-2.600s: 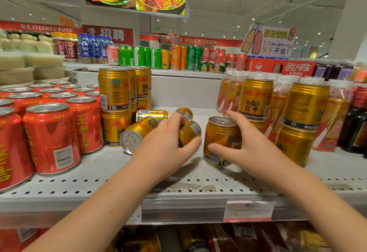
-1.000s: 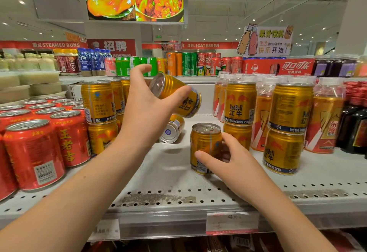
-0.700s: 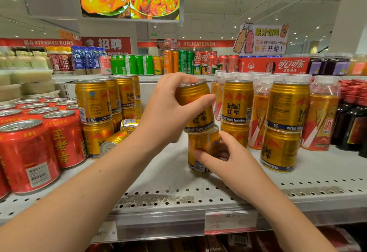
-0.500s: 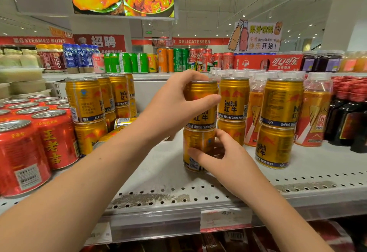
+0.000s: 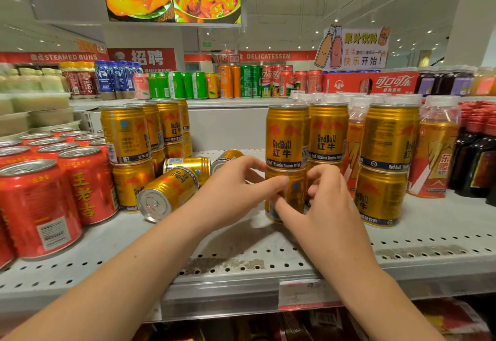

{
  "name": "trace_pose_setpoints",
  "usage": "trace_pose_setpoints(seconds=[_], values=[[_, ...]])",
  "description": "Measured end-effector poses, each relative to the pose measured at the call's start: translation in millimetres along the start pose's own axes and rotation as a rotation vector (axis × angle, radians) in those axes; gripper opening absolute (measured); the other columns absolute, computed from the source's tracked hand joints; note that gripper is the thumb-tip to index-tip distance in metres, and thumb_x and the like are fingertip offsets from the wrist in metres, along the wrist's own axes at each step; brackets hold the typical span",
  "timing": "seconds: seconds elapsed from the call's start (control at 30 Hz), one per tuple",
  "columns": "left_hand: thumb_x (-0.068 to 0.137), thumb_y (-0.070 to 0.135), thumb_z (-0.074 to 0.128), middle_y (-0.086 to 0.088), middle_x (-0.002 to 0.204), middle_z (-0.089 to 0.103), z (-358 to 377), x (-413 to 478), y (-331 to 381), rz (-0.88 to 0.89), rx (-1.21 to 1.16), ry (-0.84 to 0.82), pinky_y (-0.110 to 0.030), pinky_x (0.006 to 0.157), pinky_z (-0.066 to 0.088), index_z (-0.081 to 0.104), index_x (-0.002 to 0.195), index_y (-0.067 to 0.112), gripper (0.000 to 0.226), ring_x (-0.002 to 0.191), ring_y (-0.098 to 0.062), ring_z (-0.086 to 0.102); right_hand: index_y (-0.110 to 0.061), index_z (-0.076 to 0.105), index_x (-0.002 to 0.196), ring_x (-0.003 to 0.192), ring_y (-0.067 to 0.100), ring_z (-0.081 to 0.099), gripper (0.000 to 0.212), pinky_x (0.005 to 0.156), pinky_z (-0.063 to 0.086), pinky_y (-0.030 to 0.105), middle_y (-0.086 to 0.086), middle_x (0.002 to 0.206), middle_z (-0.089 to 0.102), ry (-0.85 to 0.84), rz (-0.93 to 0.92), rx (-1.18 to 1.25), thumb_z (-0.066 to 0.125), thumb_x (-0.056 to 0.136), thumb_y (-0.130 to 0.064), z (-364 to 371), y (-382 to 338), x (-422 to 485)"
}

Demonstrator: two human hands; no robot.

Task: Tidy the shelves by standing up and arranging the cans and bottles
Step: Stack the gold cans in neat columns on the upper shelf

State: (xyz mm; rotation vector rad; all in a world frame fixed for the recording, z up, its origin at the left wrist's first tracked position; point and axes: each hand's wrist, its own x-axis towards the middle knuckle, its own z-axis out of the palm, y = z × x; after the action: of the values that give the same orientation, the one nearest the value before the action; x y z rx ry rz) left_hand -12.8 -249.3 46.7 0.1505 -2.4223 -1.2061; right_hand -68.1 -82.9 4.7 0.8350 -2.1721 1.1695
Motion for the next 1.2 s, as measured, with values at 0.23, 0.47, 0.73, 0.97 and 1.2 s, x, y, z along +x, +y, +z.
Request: trace_pose_setpoints(seconds=[0.23,0.47,0.73,0.97,1.2], values=[[0.088,0.056,0.07,0.014,0.094,0.076,4.7,2.5,7.5,-0.031,0.061,0.032,-0.039,0.087,0.06,0.064,0.118,0.037,0.036,0.086,0.001,0.071,-0.034,0.045,0.087,0.077,0.006,0.051,0.019,0.056,0.039,0.017,-0.015,0.084,0.048,-0.069,-0.173,0.026,0.063,0.092,-0.039,-3.7,-4.3,-4.0],[0.096,0.047,0.058,0.01,0.111,0.066,-57.0,-31.5,-6.2,0.182,0.645,0.423,-0.037,0.092,0.052,0.067,0.117,0.027,0.031,0.105,-0.01,0.06,-0.031,0.059,0.103,0.094,0.005,0.057,0.009,0.074,0.05,0.022,-0.018,0.097,0.054,-0.216,-0.3,0.176,0.055,0.095,-0.033,-3.1,-26.9,-4.3],[0.094,0.064,0.045,0.0,0.121,0.049,-90.4,-62.5,-42.1,-0.058,0.898,0.352,-0.04,0.096,0.045,0.058,0.129,0.02,0.057,0.112,-0.023,0.05,-0.024,0.017,0.156,0.141,0.028,0.031,0.076,0.112,0.032,0.039,0.008,0.155,0.024,-0.479,-0.17,-0.115,0.058,0.094,-0.041,74.9,-77.5,42.4],[0.093,0.069,0.04,0.006,0.123,0.049,-98.1,-73.3,-62.8,0.0,0.777,0.351,-0.036,0.092,0.047,0.051,0.138,0.03,0.06,0.116,-0.016,0.045,-0.037,0.02,0.156,0.148,0.039,0.016,0.077,0.113,0.03,0.052,0.008,0.166,0.006,-0.542,0.009,-0.286,0.059,0.09,-0.046,117.6,-62.0,84.7],[0.094,0.062,0.047,0.009,0.126,0.05,-102.9,-75.7,-71.6,0.013,0.602,0.359,-0.031,0.089,0.041,0.051,0.14,0.033,0.055,0.114,-0.013,0.043,-0.034,0.042,0.138,0.119,0.03,0.055,0.06,0.1,0.049,0.045,0.004,0.138,0.043,-0.604,0.023,-0.246,0.065,0.086,-0.053,119.0,-69.7,83.4]])
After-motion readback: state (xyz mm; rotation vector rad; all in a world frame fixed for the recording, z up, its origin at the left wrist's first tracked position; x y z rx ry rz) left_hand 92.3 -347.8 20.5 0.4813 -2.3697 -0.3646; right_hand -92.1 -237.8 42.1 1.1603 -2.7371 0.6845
